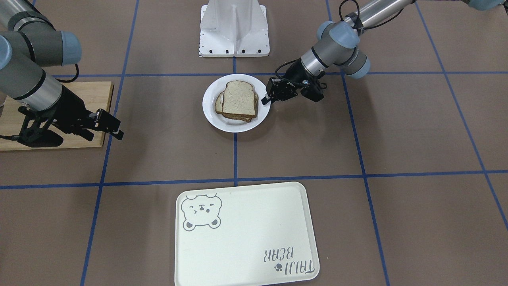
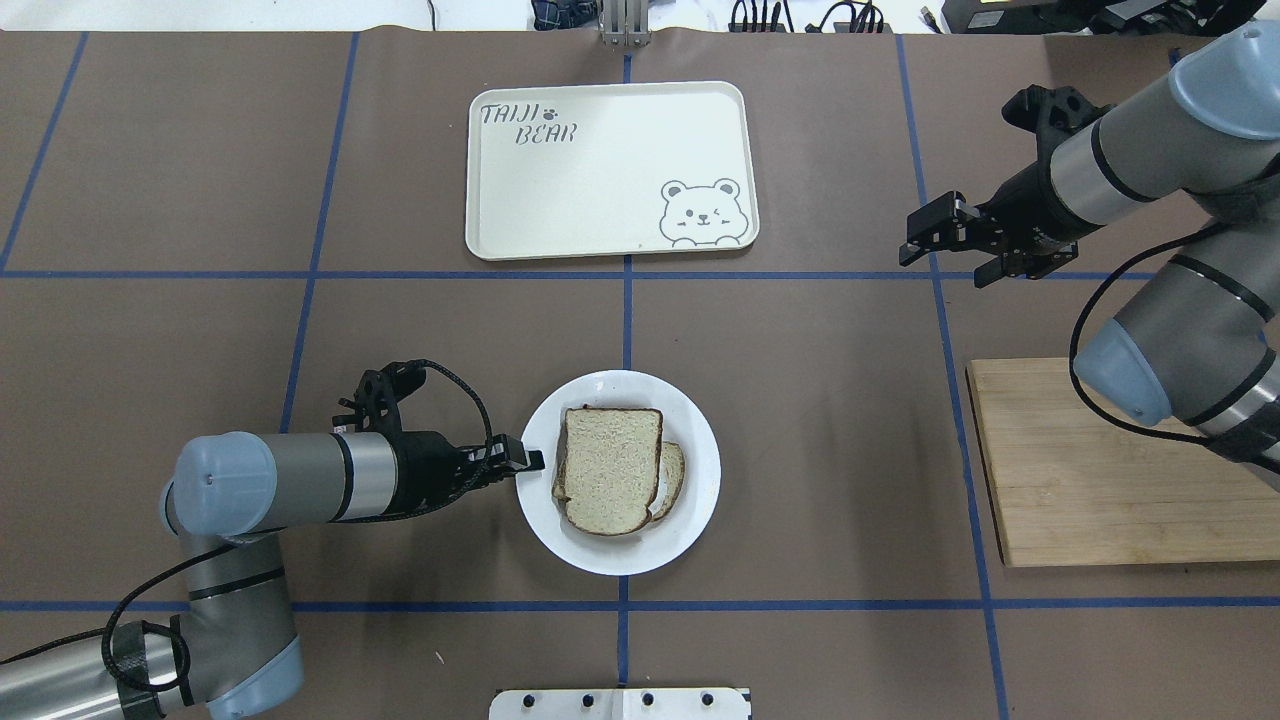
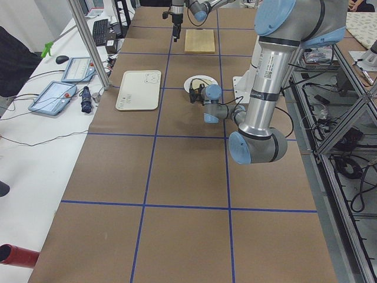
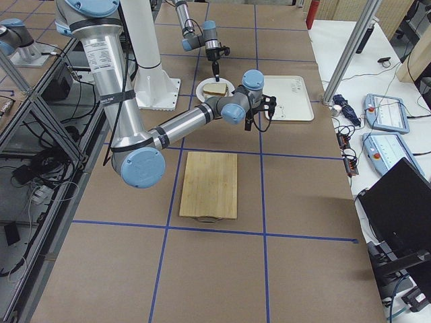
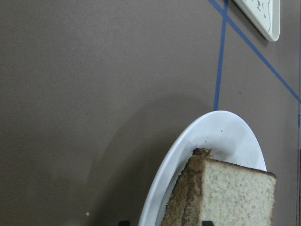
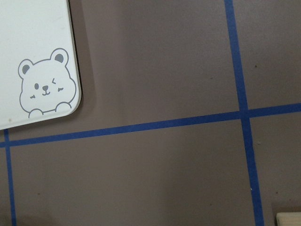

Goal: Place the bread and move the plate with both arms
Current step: 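Grasp the rim of the white plate nearest the left gripper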

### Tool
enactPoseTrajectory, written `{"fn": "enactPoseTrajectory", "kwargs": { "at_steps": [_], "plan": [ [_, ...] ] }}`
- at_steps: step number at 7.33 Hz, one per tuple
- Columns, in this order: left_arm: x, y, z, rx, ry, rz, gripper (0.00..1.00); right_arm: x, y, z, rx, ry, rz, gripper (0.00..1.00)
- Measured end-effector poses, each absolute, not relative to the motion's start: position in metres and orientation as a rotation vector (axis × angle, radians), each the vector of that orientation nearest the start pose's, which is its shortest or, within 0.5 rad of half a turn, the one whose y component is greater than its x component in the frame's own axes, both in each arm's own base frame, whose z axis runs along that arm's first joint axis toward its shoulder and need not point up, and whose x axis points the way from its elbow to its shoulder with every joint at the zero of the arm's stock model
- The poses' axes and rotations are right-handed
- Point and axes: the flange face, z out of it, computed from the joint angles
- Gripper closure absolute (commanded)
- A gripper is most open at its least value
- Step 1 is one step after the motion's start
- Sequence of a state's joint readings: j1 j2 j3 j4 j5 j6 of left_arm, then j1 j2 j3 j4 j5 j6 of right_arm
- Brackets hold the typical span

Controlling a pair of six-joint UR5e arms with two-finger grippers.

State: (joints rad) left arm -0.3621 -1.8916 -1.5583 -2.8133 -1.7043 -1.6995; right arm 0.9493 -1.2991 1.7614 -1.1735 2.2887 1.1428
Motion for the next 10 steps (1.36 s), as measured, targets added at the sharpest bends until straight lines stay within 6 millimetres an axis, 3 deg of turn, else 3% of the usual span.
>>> {"fn": "enactPoseTrajectory", "kwargs": {
  "at_steps": [2,6,10],
  "plan": [
    [0.528,-0.328,0.351,0.075,1.551,-0.284,1.0,-0.286,-0.517,0.372,0.002,-1.057,0.166,0.0],
    [0.525,-0.321,0.334,0.028,1.584,-0.237,1.0,-0.287,-0.517,0.373,0.0,-1.055,0.166,0.0],
    [0.517,-0.317,0.3,0.019,1.648,-0.203,1.0,-0.285,-0.518,0.373,0.0,-1.057,0.168,0.0]
  ]
}}
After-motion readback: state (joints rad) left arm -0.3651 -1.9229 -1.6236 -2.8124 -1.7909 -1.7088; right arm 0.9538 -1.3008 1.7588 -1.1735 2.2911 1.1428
